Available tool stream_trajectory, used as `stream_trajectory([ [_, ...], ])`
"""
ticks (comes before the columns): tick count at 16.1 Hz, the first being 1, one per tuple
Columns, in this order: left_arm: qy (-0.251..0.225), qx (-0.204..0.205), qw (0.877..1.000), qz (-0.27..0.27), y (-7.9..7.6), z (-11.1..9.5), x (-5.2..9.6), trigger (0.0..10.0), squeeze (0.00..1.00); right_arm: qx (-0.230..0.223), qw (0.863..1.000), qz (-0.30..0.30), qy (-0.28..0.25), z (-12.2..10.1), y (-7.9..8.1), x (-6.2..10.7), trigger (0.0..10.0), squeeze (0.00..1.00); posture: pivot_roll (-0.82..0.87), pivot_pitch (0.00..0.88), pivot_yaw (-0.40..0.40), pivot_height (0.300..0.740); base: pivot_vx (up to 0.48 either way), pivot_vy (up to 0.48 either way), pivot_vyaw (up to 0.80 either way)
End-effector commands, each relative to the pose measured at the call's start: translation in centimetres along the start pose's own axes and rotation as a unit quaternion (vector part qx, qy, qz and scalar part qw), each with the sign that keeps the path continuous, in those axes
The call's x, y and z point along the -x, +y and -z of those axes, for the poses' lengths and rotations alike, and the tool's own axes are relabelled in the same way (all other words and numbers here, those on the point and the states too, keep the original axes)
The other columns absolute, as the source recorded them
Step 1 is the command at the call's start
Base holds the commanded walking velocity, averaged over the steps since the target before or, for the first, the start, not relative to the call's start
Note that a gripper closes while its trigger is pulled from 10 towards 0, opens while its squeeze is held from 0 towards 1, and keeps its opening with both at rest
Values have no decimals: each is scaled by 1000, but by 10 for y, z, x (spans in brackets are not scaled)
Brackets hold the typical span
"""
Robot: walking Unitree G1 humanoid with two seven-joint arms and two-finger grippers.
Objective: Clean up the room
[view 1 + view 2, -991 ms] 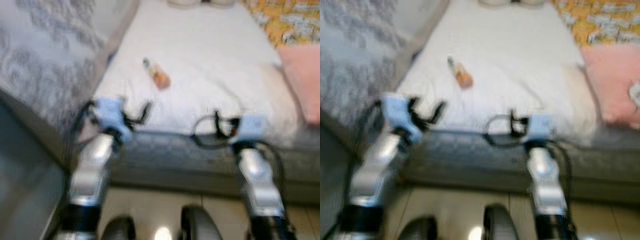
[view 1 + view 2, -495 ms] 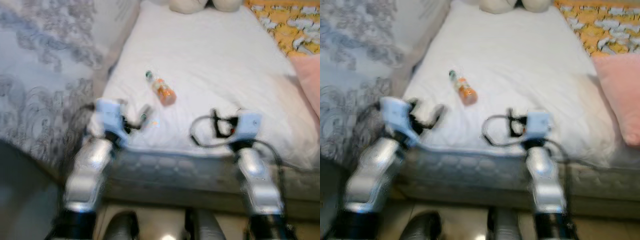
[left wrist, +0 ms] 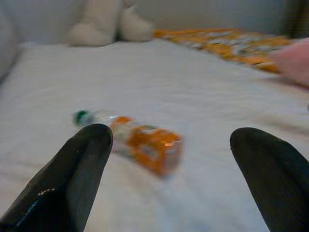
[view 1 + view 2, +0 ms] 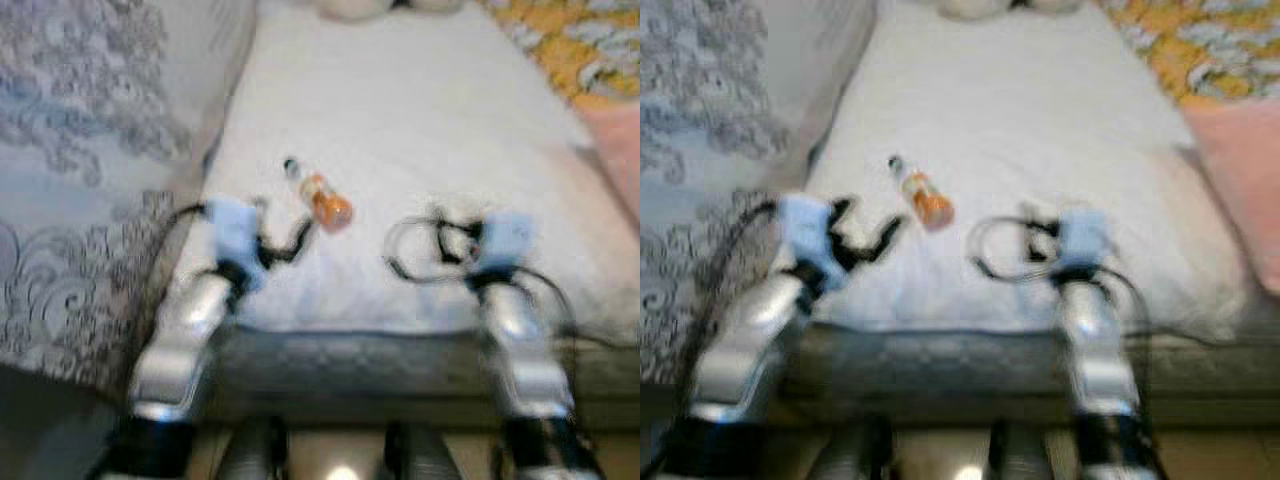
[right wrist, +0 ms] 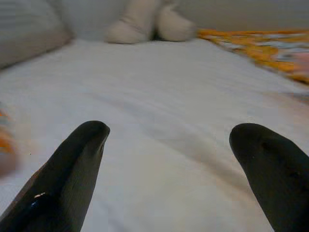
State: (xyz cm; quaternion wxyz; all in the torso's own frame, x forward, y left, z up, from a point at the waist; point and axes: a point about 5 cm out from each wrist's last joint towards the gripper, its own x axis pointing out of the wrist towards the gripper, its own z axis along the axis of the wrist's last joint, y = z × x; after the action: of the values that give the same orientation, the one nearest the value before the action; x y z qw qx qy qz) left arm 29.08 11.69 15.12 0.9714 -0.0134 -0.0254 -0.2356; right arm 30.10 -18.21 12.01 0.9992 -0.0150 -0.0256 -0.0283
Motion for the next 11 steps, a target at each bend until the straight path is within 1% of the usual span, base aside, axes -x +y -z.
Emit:
stream_trajectory([
  [1, 8, -10, 1000, -11, 8, 0, 5, 10000, 0, -8, 1000, -12, -3, -2, 10, -2, 10000, 0, -115, 0, 58, 640, 0, 0, 0],
  [4, 8, -10, 1000, -8, 7, -2, 8, 10000, 0, -11, 1000, -12, -3, -3, 15, -3, 10000, 0, -97, 0, 72, 640, 0, 0, 0],
  [5, 10, -11, 1000, -7, 7, -3, 13, 10000, 0, -12, 1000, -13, -4, -4, 16, -4, 10000, 0, -81, 0, 81, 640, 0, 0, 0],
  [6, 19, -14, 1000, -11, 9, -2, 19, 10000, 0, -12, 1000, -13, -6, -6, 16, -9, 10000, 0, -61, 0, 90, 640, 0, 0, 0],
  [8, 25, -21, 999, -10, 9, -1, 24, 10000, 0, -15, 1000, -5, -2, -5, 13, -14, 10000, 0, -35, 0, 91, 640, 0, 0, 0],
  [10, 21, -38, 999, -10, 6, -3, 22, 10000, 0, -17, 1000, -9, -19, -11, 17, -7, 10000, 0, -37, 0, 86, 640, 0, 0, 0],
  [11, 15, -30, 999, -12, 5, -4, 19, 10000, 0, -17, 1000, -14, -18, -10, 23, 4, 10000, 0, -65, 0, 70, 640, 0, 0, 0],
])
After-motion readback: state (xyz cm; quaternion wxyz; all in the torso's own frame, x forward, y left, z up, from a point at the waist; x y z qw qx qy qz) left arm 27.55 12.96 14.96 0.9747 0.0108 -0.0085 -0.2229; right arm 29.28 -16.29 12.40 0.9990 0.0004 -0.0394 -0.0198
